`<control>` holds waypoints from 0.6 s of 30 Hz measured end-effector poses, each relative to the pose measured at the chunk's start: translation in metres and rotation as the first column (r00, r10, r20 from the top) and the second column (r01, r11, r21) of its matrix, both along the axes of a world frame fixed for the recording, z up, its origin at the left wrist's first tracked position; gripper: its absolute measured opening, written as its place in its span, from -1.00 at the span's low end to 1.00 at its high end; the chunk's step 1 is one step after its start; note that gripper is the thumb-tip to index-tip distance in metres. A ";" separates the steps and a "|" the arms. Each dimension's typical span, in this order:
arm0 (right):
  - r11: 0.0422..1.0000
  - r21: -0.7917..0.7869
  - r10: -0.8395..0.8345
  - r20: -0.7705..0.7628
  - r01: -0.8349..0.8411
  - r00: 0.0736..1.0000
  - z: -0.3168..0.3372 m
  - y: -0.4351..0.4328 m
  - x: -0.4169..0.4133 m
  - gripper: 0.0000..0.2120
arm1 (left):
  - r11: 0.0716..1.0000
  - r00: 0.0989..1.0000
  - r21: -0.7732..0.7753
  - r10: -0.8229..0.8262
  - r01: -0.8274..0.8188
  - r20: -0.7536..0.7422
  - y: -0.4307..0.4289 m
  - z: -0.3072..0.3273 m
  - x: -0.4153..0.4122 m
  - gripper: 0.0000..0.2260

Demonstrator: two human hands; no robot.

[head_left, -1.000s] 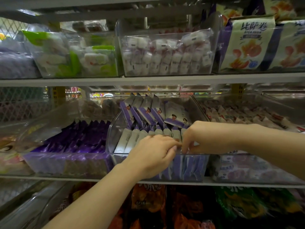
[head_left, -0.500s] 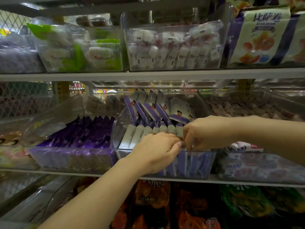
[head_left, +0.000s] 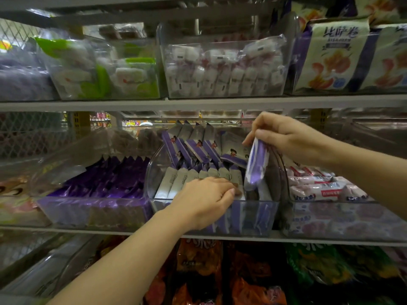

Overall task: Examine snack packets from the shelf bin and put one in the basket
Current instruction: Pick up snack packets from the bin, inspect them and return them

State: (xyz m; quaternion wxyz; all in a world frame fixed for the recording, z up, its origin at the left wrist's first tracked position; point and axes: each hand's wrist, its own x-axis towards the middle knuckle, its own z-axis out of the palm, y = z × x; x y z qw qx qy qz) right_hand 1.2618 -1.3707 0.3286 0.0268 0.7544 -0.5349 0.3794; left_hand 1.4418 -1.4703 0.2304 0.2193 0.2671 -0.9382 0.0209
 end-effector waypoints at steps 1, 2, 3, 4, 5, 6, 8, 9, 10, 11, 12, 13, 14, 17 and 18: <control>1.000 -0.014 0.004 0.046 -0.003 0.999 0.003 0.002 0.000 -0.87 | 1.000 1.000 0.013 -0.002 0.002 -0.001 0.001 0.001 0.000 -0.63; 1.000 -0.028 0.000 0.089 0.002 0.996 0.006 0.004 -0.001 -0.87 | 0.999 1.000 0.032 -0.007 0.007 -0.002 0.002 0.003 0.000 -0.64; 0.999 -0.045 -0.022 0.120 0.027 0.993 0.008 0.005 -0.003 -0.86 | 0.998 1.000 0.054 -0.015 0.015 0.000 0.004 0.005 -0.001 -0.65; 0.996 -0.064 -0.056 0.147 0.066 0.988 0.009 0.007 -0.004 -0.83 | 0.997 1.000 0.073 -0.022 0.021 0.009 0.006 0.007 -0.001 -0.65; 0.991 -0.083 -0.087 0.188 0.104 0.978 0.010 0.009 -0.004 -0.81 | 0.996 0.999 0.084 -0.028 0.026 0.020 0.008 0.008 -0.001 -0.65; 0.988 -0.097 -0.095 0.257 0.123 0.962 0.010 0.012 -0.003 -0.80 | 0.995 0.999 0.091 -0.032 0.030 0.022 0.009 0.009 -0.001 -0.66; 0.984 -0.134 -0.055 0.409 0.119 0.911 0.009 0.018 0.000 -0.80 | 0.989 0.999 0.144 -0.041 0.044 -0.028 0.010 0.011 0.000 -0.67; 0.977 -0.176 -0.027 0.449 0.118 0.893 0.007 0.023 0.003 -0.81 | 0.978 0.995 0.199 -0.044 0.060 -0.087 0.011 0.012 0.002 -0.68; 0.966 -0.228 -0.002 0.460 0.120 0.888 0.002 0.027 0.006 -0.83 | 0.963 0.986 0.256 -0.044 0.086 -0.163 0.011 0.012 0.004 -0.68; 0.951 -0.281 0.018 0.454 0.125 0.891 -0.004 0.030 0.009 -0.85 | 0.945 0.966 0.305 -0.040 0.119 -0.254 0.012 0.012 0.006 -0.67; 0.936 -0.327 0.026 0.435 0.131 0.900 -0.011 0.033 0.012 -0.84 | 0.925 0.935 0.344 -0.031 0.161 -0.354 0.014 0.013 0.007 -0.67; 0.923 -0.360 0.027 0.414 0.136 0.910 -0.019 0.034 0.017 -0.84 | 0.903 0.890 0.376 -0.015 0.208 -0.456 0.016 0.014 0.007 -0.66; 0.915 -0.381 0.033 0.404 0.135 0.914 -0.028 0.034 0.022 -0.84 | 0.881 0.836 0.400 0.010 0.251 -0.548 0.019 0.015 0.007 -0.64; 0.909 -0.409 0.121 0.440 0.079 0.890 -0.054 0.026 0.037 -0.84 | 0.789 0.681 0.476 0.103 0.388 -0.725 0.026 0.021 0.003 -0.62; 0.908 -0.415 0.144 0.443 0.059 0.885 -0.062 0.022 0.042 -0.85 | 0.737 0.642 0.505 0.126 0.449 -0.756 0.029 0.022 0.002 -0.61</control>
